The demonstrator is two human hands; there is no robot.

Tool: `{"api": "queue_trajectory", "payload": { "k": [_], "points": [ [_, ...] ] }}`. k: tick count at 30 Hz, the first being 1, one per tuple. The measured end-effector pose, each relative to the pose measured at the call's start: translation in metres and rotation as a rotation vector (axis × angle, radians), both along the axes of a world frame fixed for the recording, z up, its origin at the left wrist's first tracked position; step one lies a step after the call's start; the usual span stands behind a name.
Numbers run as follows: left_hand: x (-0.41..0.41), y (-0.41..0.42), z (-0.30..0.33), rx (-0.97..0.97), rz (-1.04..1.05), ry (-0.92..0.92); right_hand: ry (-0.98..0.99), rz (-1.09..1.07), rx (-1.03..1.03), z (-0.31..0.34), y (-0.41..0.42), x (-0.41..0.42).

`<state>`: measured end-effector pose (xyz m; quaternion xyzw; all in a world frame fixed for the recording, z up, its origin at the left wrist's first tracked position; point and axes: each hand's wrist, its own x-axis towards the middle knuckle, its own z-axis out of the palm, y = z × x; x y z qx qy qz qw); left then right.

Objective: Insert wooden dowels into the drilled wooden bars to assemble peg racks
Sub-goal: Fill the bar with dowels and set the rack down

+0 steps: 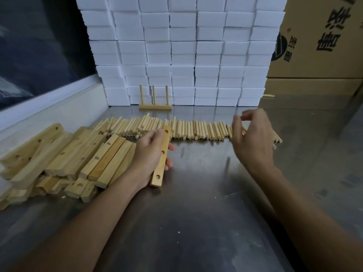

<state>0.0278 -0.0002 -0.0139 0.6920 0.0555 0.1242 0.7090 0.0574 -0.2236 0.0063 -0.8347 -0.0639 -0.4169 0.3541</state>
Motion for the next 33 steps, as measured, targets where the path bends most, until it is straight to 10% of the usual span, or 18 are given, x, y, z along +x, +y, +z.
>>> {"api": "queue_trajectory", "payload": {
  "k": [27, 33],
  "points": [
    [0.000, -0.004, 0.002, -0.130, -0.118, -0.014, 0.576, 0.778, 0.940, -0.002, 0.045, -0.014],
    [-0.005, -0.013, 0.008, -0.217, -0.089, -0.003, 0.670, 0.840, 0.804, -0.004, 0.042, -0.015]
  ]
}}
